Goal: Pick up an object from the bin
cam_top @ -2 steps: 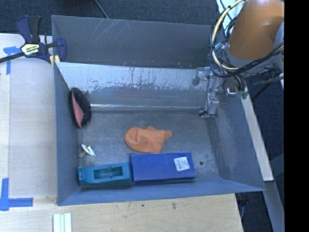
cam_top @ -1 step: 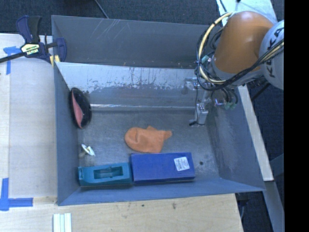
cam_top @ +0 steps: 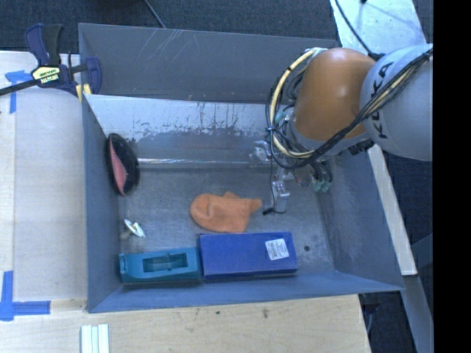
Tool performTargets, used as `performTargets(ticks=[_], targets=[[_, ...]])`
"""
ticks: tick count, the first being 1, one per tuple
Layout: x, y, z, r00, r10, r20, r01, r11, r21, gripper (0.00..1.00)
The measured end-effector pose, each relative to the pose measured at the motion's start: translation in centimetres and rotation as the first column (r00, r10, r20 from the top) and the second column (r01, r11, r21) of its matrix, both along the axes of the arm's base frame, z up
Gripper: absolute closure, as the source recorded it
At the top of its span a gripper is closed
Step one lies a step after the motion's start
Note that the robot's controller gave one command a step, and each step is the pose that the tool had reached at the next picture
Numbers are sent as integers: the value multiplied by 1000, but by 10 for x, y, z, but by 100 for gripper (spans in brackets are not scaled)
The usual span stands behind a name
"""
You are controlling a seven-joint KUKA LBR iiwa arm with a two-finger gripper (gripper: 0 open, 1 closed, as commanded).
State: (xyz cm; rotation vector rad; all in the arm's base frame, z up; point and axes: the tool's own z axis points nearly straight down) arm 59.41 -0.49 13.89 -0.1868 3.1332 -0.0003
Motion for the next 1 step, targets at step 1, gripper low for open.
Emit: performTargets(ticks=[1], targets=[[-5, 22, -26, 999, 39, 0, -39, 999, 0, 0]])
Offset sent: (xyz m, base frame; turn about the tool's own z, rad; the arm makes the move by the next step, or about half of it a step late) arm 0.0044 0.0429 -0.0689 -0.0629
